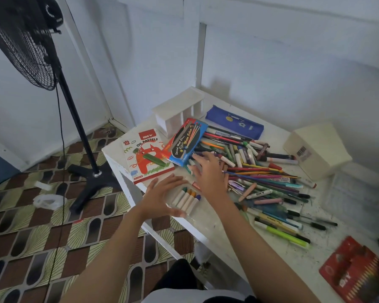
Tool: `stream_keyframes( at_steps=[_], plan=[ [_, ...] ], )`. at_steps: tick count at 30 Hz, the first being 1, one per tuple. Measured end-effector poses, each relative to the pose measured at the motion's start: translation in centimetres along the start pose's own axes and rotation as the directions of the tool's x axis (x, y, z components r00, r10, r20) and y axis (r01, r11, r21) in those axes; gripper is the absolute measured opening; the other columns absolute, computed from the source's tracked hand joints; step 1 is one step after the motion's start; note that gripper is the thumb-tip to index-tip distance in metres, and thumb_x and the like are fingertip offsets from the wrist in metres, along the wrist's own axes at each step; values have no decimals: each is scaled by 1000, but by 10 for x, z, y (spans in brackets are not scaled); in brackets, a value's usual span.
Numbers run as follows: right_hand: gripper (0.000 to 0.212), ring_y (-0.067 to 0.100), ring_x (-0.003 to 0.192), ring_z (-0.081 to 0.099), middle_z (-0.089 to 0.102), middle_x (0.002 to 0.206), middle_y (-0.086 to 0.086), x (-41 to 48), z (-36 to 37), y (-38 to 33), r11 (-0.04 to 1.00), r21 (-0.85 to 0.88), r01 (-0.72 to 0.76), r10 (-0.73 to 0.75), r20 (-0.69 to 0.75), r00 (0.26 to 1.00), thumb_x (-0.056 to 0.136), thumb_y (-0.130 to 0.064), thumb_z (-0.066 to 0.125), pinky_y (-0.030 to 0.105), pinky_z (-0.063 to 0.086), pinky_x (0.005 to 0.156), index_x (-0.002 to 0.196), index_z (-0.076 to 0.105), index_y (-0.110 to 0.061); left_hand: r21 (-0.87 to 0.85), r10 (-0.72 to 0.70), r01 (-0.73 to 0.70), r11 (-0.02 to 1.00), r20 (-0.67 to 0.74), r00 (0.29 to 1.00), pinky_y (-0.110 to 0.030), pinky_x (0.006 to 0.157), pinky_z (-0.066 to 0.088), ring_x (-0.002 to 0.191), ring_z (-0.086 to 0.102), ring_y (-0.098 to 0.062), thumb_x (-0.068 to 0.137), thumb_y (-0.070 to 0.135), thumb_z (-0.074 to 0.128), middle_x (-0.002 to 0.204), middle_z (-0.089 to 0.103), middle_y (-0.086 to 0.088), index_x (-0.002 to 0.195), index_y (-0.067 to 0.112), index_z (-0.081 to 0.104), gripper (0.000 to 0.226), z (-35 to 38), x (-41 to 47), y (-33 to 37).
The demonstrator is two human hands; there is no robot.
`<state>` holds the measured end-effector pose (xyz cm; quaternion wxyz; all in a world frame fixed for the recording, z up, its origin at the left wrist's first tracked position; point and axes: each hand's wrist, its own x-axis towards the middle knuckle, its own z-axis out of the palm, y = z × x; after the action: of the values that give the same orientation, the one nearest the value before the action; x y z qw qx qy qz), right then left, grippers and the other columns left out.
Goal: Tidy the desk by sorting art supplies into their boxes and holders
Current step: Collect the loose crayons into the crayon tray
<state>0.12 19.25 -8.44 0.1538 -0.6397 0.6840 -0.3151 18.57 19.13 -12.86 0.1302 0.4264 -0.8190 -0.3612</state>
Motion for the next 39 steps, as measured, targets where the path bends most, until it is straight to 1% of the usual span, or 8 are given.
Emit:
stream_keyframes(
  at_steps=[5,10,17,22,26,30,35,39],
  plan=[
    [23,27,111,48,59,115,9,1,-30,41,956,-249,-158,93,-252,963,90,-15,56,36,40,87,110,67,-10,-24,7,-7,1000,-5,1000,-36,113,-10,139,5,12,47,86,61,147,24,31,133,55,32,97,0,-1,0],
    [23,26,123,37,50,128,5,11,-44,59,858,-412,-307,252,-183,950,93,-28,53,44,34,94,110,66,-18,-23,4,-4,1000,-1,1000,-36,113,-10,138,4,13,47,87,60,148,24,30,133,55,31,96,1,0,0],
    [20,25,118,44,61,115,3,9,-39,64,867,-400,-298,210,-249,946,92,-23,54,42,34,91,107,66,-20,-14,-10,10,1000,15,1000,-36,113,-10,133,1,21,50,78,66,144,23,34,131,57,30,91,0,0,1],
    [13,23,88,59,65,91,6,-8,-54,55,996,9,-90,88,-339,937,82,-5,66,39,50,77,95,68,-9,-4,5,-5,1000,11,1000,-35,112,-10,132,0,22,48,85,60,141,20,39,132,55,31,94,0,-1,1],
    [22,1,74,61,66,83,-9,-39,-64,35,886,453,-101,186,-146,972,78,0,70,14,51,69,91,65,-16,-5,15,-15,1000,-2,1000,-35,113,-10,133,1,21,48,84,62,141,20,39,130,57,30,93,0,-2,3],
    [30,5,75,65,69,84,-6,-64,-53,32,877,477,-56,42,39,998,77,4,70,17,55,69,93,67,-21,-3,21,-21,1000,-5,1000,-34,112,-10,132,-1,21,46,90,55,141,20,38,130,57,30,94,1,0,2],
    [21,7,74,63,68,86,1,-78,-29,31,893,361,268,-276,-31,961,71,7,73,16,52,65,88,72,-6,5,15,-15,1000,-20,1000,-35,113,-10,138,4,12,45,90,55,146,25,30,132,55,29,98,2,-1,2],
    [9,10,75,58,63,84,1,-80,-17,36,890,282,357,-393,79,916,72,1,71,23,49,64,77,70,-7,4,16,-16,1000,-24,1000,-35,113,-9,140,7,9,46,90,56,146,25,31,130,58,29,94,1,-2,2]
  ],
)
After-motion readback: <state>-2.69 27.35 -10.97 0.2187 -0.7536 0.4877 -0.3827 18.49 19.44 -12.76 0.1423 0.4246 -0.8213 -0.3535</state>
